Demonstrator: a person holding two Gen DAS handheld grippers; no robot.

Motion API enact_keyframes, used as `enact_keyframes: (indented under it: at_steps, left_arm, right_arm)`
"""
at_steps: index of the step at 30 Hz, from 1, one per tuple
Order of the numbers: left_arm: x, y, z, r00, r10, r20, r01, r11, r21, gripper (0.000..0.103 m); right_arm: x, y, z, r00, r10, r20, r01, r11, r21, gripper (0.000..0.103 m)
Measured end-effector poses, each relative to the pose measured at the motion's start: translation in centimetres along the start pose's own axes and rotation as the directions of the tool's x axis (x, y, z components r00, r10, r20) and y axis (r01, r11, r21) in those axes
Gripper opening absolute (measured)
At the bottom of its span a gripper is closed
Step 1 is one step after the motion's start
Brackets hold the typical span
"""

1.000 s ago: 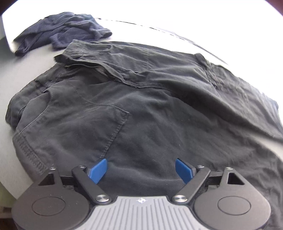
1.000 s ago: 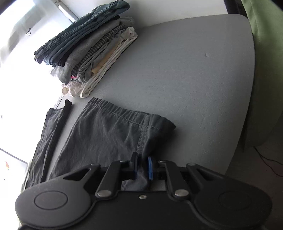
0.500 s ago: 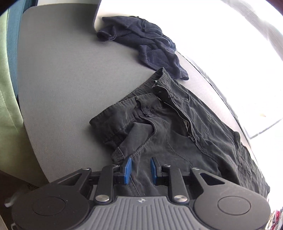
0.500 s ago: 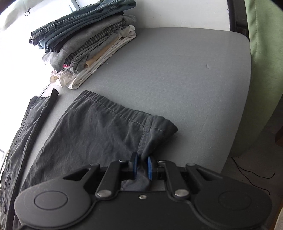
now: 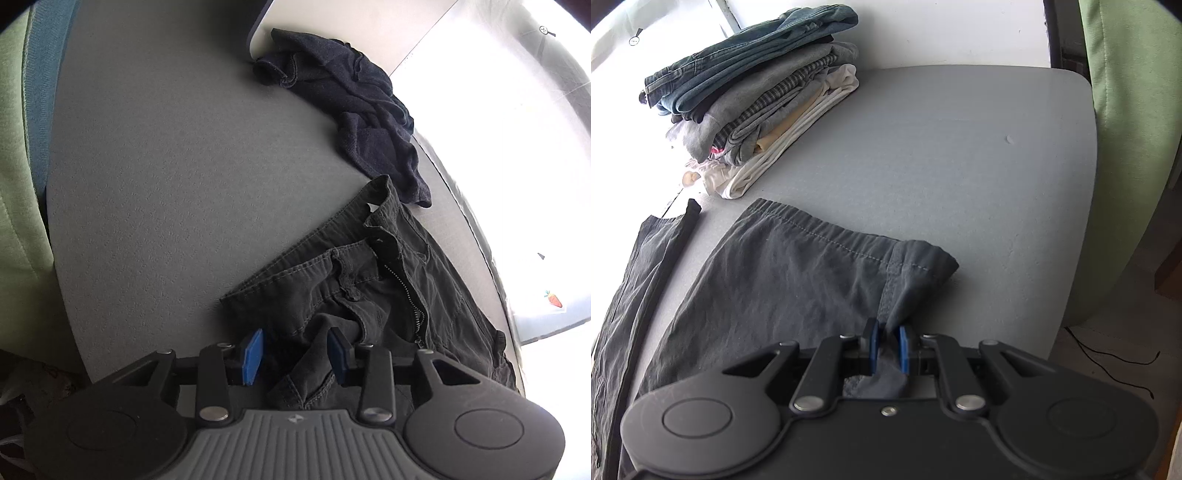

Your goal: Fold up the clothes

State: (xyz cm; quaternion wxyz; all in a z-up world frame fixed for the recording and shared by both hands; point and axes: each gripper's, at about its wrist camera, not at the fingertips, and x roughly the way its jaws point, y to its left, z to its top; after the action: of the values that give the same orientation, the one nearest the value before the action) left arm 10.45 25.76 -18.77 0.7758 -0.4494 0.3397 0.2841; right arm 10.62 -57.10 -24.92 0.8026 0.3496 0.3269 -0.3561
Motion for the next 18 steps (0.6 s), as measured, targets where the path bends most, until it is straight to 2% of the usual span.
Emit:
enact_keyframes:
  at_steps: [3,6,7,9,10,11,12,13,15,18]
  left_arm:
    - [0.9,0.1,-0.1,1.000,0.023,-0.008,-0.023,1.000,0.017,0.060]
    - [1.5,-0.1,0.1,0.999,0.033,-0.001,-0.033,0.999,0.023,0.059]
    - [1.6,-0.2,0.2,0.999,0.038,0.010,-0.038,0.999,0.024,0.055]
    - [1.2,-0.6,0.5,0.999,0.034,0.040,-0.037,0.997,0.061,0.027]
    - [0.8,-1.0,0.7,0.997,0.035,0.064,-0.041,0.995,0.090,0.024]
    - [0.2,-1.4,1.0,0.992,0.053,0.113,-0.067,0.990,0.123,0.014]
    - [-0.4,-1.7,1.5,0.987,0.062,0.151,-0.085,0.985,0.151,0.014]
    - [-0.7,-1.6,2.2,0.986,0.052,0.159,-0.077,0.984,0.159,0.014]
    - [-0.7,-0.9,3.3,0.990,0.019,0.139,-0.036,0.993,0.117,0.014]
    - [0.2,-0.3,2.9,0.991,0.050,0.122,-0.063,0.992,0.108,0.014]
  right_arm:
    - [-0.1,0.0,-0.3,1.000,-0.010,0.016,0.009,1.000,0.029,0.011]
    - [-0.1,0.2,-0.4,0.999,-0.023,0.029,0.022,0.999,0.032,0.011]
    - [-0.1,0.4,-0.5,0.999,-0.031,0.032,0.031,0.999,0.020,0.011]
    - [-0.1,0.8,-0.6,0.998,-0.049,0.040,0.050,0.999,-0.008,0.011]
    - [-0.1,1.1,-0.6,0.997,-0.060,0.046,0.062,0.998,-0.029,0.011]
    - [0.0,1.3,-0.7,0.996,-0.070,0.051,0.072,0.996,-0.043,0.011]
    - [0.0,1.5,-0.8,0.995,-0.078,0.056,0.081,0.995,-0.053,0.011]
    - [0.0,1.7,-0.8,0.994,-0.087,0.060,0.090,0.994,-0.063,0.011]
    - [0.0,1.9,-0.9,0.993,-0.097,0.064,0.101,0.993,-0.067,0.011]
    - [0.0,1.5,-0.8,0.995,-0.086,0.059,0.089,0.995,-0.048,0.011]
